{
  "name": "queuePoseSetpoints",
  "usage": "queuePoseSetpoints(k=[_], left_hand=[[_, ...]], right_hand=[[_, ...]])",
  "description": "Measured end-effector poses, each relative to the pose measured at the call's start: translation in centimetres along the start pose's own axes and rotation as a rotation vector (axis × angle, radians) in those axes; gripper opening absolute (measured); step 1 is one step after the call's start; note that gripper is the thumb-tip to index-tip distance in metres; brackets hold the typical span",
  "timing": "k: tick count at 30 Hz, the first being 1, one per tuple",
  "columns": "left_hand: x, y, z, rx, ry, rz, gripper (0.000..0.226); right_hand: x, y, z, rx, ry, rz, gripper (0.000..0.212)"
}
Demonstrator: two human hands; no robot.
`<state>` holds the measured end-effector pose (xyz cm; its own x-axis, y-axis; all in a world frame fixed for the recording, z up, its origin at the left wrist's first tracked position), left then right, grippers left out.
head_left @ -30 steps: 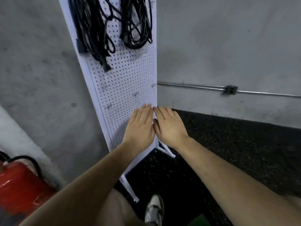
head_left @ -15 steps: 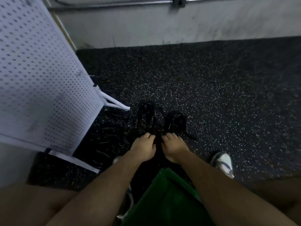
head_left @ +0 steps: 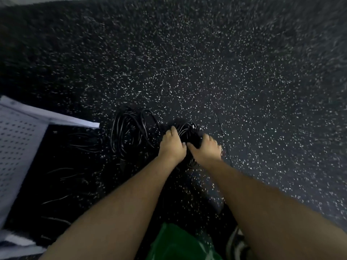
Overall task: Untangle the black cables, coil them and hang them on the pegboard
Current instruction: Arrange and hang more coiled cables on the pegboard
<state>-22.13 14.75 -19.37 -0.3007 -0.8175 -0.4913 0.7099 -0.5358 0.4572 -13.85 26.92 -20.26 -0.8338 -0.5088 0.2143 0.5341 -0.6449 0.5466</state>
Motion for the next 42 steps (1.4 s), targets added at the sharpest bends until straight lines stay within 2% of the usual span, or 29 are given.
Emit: queuePoseSetpoints(k=[2,5,7,9,10,12,13,15,17,21,25,27,32,34,37,40,42], left_hand=[[0.6,-2.1,-1.0,0.058,0.009,0.111,0.078],[1.8,-3.5,-1.5,0.076,0.017,0.263,0.069],[2.2,-4.3,-1.7,0.055,0.010,0.289,0.058],[2.0,-4.9,-1.8,0.027,0.028,0.285,0.047],[1.8,-4.9,-2.0,0.029,0.034,0.289,0.044],[1.4,-4.5,-2.4,0.055,0.008,0.315,0.044],[1.3,-4.2,-2.5,0.067,-0.016,0.330,0.045],[0.8,-3.9,-2.0,0.047,-0.063,0.308,0.035],[-0.3,-3.4,-0.8,-0.022,-0.050,0.252,0.026],[-3.7,-0.5,3.1,-0.101,0.092,0.209,0.036],[-8.2,3.8,10.5,-0.255,0.543,0.161,0.024],[-10.3,6.9,15.5,-0.358,0.646,0.110,0.018],[-14.4,14.9,26.4,-0.471,0.823,-0.024,0.026],[-15.6,18.6,30.9,-0.515,0.884,-0.146,0.034],[-16.6,25.2,37.6,-0.652,0.836,-0.319,0.029],[-16.4,31.8,43.9,-0.868,0.705,-0.391,0.037],[-15.5,36.4,48.3,-1.020,0.667,-0.429,0.033]], right_hand=[[0.1,-1.8,-1.0,0.059,-0.047,-0.068,0.073],[0.0,-3.0,-2.1,0.115,-0.223,-0.173,0.076],[0.1,-3.6,-2.9,0.149,-0.319,-0.270,0.077],[0.2,-4.0,-3.3,0.163,-0.283,-0.332,0.075],[0.2,-4.3,-3.4,0.174,-0.256,-0.344,0.065],[0.0,-4.4,-3.1,0.199,-0.240,-0.335,0.030],[-0.2,-4.3,-2.9,0.211,-0.252,-0.322,0.023],[-0.8,-3.7,-1.8,0.176,-0.281,-0.283,0.023],[-0.8,-2.9,0.2,0.112,-0.317,-0.228,0.026],[-0.1,0.2,5.8,0.048,-0.411,-0.119,0.028],[3.9,4.5,14.8,-0.041,-0.476,0.080,0.023],[6.5,7.7,19.5,-0.072,-0.504,0.187,0.023],[12.4,16.6,29.9,-0.129,-0.549,0.398,0.023],[15.2,20.4,34.0,-0.166,-0.600,0.476,0.024],[19.8,26.6,39.2,-0.199,-0.683,0.603,0.023],[25.0,33.6,42.0,-0.151,-0.743,0.764,0.025],[28.5,38.4,42.7,-0.053,-0.830,0.900,0.043]])
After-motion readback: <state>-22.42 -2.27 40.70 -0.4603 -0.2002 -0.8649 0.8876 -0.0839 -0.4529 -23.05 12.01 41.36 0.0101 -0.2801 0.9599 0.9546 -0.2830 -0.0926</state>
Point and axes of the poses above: each hand's wrist, its own y-axis away from the middle knuckle, its own z-axis out of the back of the hand, x = y × z, the point moved 9 cm from there along -y, towards the middle knuckle, and after that the axes turned 8 degrees about -z, right-handed, at the moved point
